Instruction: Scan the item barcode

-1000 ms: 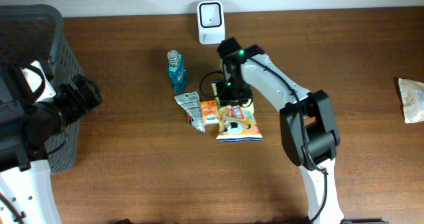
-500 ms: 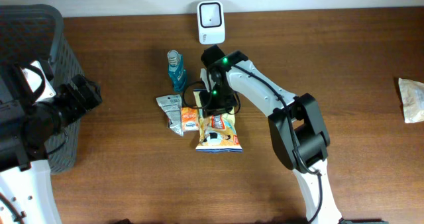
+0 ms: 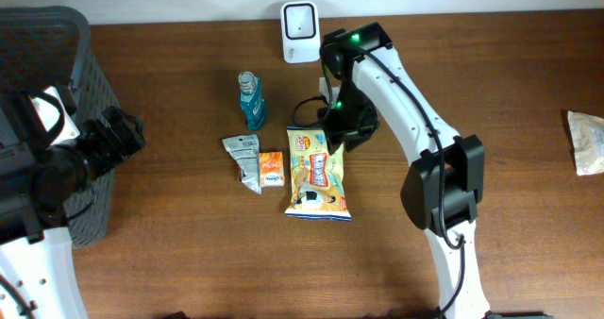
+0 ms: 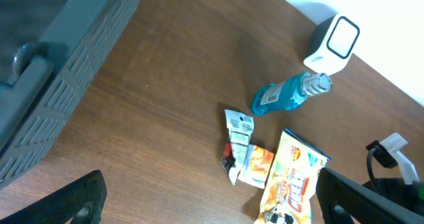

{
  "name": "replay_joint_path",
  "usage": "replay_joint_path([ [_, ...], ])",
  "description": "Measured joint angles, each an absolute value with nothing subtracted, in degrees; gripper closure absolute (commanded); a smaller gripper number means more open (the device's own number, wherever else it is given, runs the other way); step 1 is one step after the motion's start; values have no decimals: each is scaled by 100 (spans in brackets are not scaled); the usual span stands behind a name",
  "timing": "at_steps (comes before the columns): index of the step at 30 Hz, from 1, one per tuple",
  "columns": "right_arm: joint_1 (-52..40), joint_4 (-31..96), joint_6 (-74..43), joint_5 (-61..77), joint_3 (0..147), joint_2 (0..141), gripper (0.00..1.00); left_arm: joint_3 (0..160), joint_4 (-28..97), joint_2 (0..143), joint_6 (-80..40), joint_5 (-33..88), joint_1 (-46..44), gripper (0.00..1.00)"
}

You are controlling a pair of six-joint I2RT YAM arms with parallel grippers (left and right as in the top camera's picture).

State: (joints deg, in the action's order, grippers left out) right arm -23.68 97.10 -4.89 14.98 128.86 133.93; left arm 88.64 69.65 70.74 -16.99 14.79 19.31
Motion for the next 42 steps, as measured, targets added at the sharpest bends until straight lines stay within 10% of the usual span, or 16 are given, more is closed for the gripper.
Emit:
replay_joint_path([
  [8, -2792, 9708, -856, 1026, 12809, 12634, 54, 8864, 6963, 7074, -1699, 1476, 1931, 1],
  [11, -3087, 9686, -967, 851, 12545, 11778, 18, 8864, 6965, 7074, -1699, 1476, 1931, 1],
  [17, -3583, 9480, -1758, 309, 11273, 10643, 15, 8864, 6963, 7074, -1699, 1476, 1931, 1],
  [24, -3697, 6840, -2222, 1085, 8967, 10731, 51, 8864, 6969, 7074, -1699, 1479, 1931, 1],
  [42, -2517, 5175, -2526, 1400, 6812, 10759, 72, 8864, 6963, 7074, -1699, 1479, 1931, 1],
])
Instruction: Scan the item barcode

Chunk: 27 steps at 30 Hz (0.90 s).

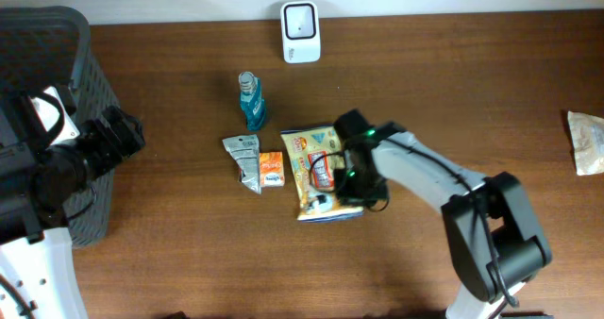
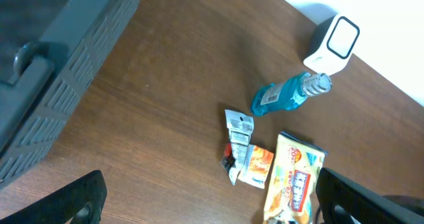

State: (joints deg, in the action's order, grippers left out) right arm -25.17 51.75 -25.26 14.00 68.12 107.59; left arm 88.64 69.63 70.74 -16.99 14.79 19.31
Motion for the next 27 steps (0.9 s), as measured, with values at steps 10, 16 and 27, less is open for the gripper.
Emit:
replay_joint_path([
  [10, -904, 5201, -1688, 1236, 7876, 10763, 67, 8864, 6965, 7074, -1699, 1479, 1931, 1],
  [16, -1144, 5736, -1444, 2604, 8687, 10761, 71, 8864, 6963, 7074, -1699, 1479, 1931, 1],
  [27, -2410, 4976, -2244, 2880, 7481, 10875, 78, 8862, 6965, 7074, -1699, 1479, 1931, 1],
])
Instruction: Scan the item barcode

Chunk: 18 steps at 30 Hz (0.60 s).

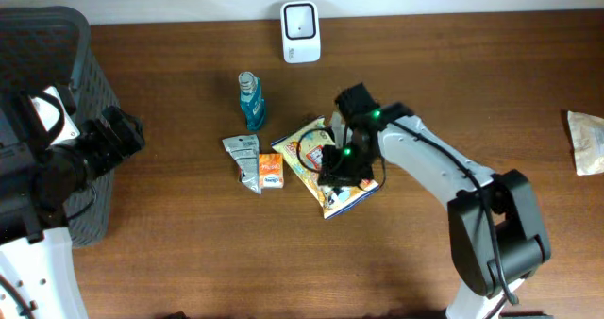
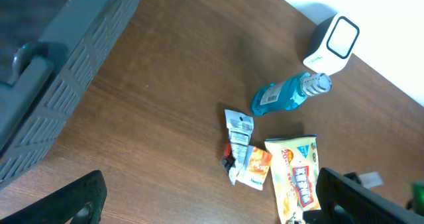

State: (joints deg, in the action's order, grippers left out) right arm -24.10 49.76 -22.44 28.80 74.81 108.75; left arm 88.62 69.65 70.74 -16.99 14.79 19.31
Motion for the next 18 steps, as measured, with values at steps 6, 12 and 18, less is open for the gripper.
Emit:
replay_joint_path([
  [6, -2246, 4917, -2602, 2292, 6967, 10958, 76, 8864, 6965, 7074, -1699, 1479, 1931, 1],
  [12, -1492, 4318, -2475, 1953, 6943, 10958, 77, 8864, 6963, 7074, -1699, 1479, 1933, 1],
  [18, -941, 4195, -1806, 1817, 7133, 10973, 79, 8862, 6965, 7074, -1699, 1476, 1931, 1],
])
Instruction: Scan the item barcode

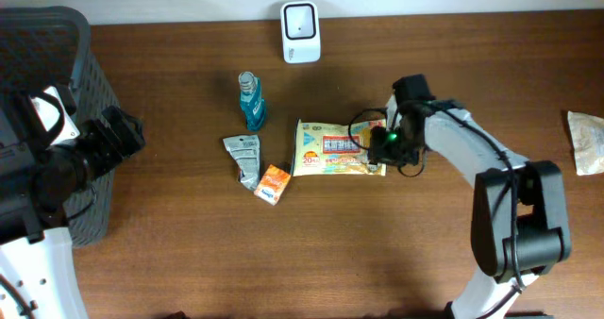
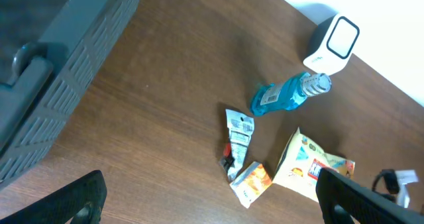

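Observation:
The yellow snack bag (image 1: 332, 150) lies sideways on the table, its printed face up. My right gripper (image 1: 383, 146) is at the bag's right end and looks shut on its edge. The white scanner (image 1: 300, 19) stands at the back edge, its window facing forward. The left wrist view shows the snack bag (image 2: 310, 167), the scanner (image 2: 334, 44) and my left gripper (image 2: 212, 207), which is open and high above the table with nothing between its fingers (image 2: 83, 197).
A blue bottle (image 1: 251, 100), a silver packet (image 1: 244, 159) and a tilted orange box (image 1: 273, 183) lie left of the bag. A dark basket (image 1: 47, 64) fills the far left. A crumpled wrapper (image 1: 585, 142) sits at the right edge.
The snack bag has turned from diagonal to lying sideways and shifted right with my right gripper. The orange box now sits lower and tilted. The left arm is unchanged.
My right gripper first hung over the top end of the bag, which lay lengthwise beside the orange box. Then it was down on the bag's lower right part. The bag then lay diagonal, and now lies sideways further right, with the box displaced.

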{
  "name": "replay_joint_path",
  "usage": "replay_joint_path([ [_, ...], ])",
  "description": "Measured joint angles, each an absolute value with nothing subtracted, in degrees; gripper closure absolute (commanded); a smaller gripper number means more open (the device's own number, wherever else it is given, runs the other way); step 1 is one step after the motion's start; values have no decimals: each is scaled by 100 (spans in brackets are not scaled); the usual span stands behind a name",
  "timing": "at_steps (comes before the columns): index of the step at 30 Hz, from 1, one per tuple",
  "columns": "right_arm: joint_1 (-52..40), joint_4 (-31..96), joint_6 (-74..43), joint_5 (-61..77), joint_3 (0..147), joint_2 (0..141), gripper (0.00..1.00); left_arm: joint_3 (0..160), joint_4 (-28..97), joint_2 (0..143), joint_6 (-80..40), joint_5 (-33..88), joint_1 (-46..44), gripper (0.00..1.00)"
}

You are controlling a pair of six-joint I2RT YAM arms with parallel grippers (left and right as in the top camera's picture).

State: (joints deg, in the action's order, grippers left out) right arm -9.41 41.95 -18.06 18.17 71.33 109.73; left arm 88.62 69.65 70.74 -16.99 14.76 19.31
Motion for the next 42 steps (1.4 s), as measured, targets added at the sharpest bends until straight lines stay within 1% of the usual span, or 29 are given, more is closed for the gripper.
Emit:
replay_joint_path([
  [3, -937, 4692, -1625, 1802, 7852, 11021, 79, 8862, 6973, 7074, -1699, 1479, 1931, 1],
  [6, -1057, 4611, -1584, 1820, 8488, 11021, 80, 8862, 6969, 7074, -1699, 1479, 1931, 1],
  [8, -1253, 4434, -1586, 1787, 8678, 11021, 84, 8862, 6967, 7074, -1697, 1479, 1931, 1],
  [11, -1588, 4401, -1776, 1310, 8595, 11024, 95, 8862, 6967, 7074, -1699, 1479, 1931, 1],
  [12, -1693, 4399, -1863, 1087, 8565, 11043, 96, 8862, 6969, 7074, -1699, 1479, 1931, 1],
  [17, -1973, 4254, -2305, 696, 8530, 11498, 96, 8862, 6969, 7074, -1699, 1479, 1931, 1],
  [21, -2152, 4012, -2488, 812, 8517, 12001, 96, 8862, 6965, 7074, -1699, 1479, 1931, 1],
  [27, -2744, 3892, -2696, 996, 8547, 12042, 96, 8862, 6965, 7074, -1699, 1479, 1933, 1],
  [31, -2941, 4383, -2849, 1103, 8864, 12154, 96, 8862, 6967, 7074, -1699, 1479, 1931, 1],
  [37, -2742, 5516, -2897, 878, 9837, 12248, 96, 8862, 6960, 7074, -1699, 1479, 1931, 1],
  [42, -2626, 5863, -2897, 768, 10372, 12252, 96, 8862, 6965, 7074, -1699, 1479, 1931, 1],
])
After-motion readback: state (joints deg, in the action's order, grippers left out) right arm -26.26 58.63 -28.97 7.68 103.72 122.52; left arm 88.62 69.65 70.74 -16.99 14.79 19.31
